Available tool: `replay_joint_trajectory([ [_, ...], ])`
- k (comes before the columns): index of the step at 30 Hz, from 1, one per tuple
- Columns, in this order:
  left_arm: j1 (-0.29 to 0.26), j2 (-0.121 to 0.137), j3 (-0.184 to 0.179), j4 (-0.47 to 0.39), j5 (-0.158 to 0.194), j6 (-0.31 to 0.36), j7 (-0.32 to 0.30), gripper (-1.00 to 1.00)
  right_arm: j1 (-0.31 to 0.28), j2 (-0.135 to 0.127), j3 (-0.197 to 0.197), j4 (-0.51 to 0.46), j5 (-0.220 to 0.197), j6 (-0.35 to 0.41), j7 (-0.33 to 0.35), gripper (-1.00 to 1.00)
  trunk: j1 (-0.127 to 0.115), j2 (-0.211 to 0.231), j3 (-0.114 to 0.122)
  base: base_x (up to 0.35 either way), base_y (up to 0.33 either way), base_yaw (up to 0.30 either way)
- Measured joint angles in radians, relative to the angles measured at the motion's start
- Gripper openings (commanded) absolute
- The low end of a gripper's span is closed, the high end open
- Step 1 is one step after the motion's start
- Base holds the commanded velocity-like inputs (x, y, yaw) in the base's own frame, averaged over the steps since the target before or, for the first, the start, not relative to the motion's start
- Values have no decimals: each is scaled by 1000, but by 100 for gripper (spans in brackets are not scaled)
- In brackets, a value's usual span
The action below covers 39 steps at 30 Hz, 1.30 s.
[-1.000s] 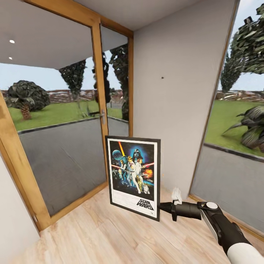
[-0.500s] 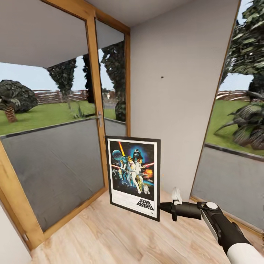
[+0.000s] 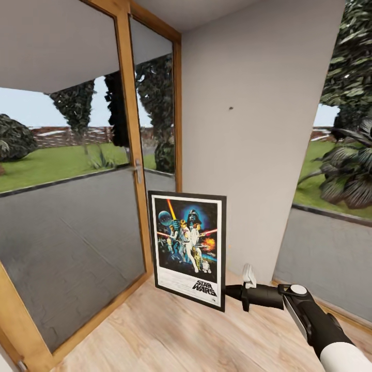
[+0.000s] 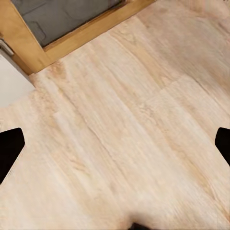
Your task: Pick up the poster from the kitchen countertop and hang it on one of the wall nails in the kitchen.
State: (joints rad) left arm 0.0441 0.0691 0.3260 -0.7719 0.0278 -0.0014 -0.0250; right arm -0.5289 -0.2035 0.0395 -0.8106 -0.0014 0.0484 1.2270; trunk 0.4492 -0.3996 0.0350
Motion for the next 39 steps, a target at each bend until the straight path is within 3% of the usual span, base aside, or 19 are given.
replay_joint_trajectory([
  [7, 0, 0, 0, 0, 0, 0, 0, 100, 0, 0, 1, 0, 0, 0, 1, -100, 0, 0, 0, 253, 273, -51],
  [24, 0, 0, 0, 0, 0, 0, 0, 100, 0, 0, 0, 0, 0, 3, 1, -100, 0, 0, 11, 253, 273, -279],
  [39, 0, 0, 0, 0, 0, 0, 0, 100, 0, 0, 0, 0, 0, 3, 2, -100, 0, 0, 12, 253, 273, -114],
])
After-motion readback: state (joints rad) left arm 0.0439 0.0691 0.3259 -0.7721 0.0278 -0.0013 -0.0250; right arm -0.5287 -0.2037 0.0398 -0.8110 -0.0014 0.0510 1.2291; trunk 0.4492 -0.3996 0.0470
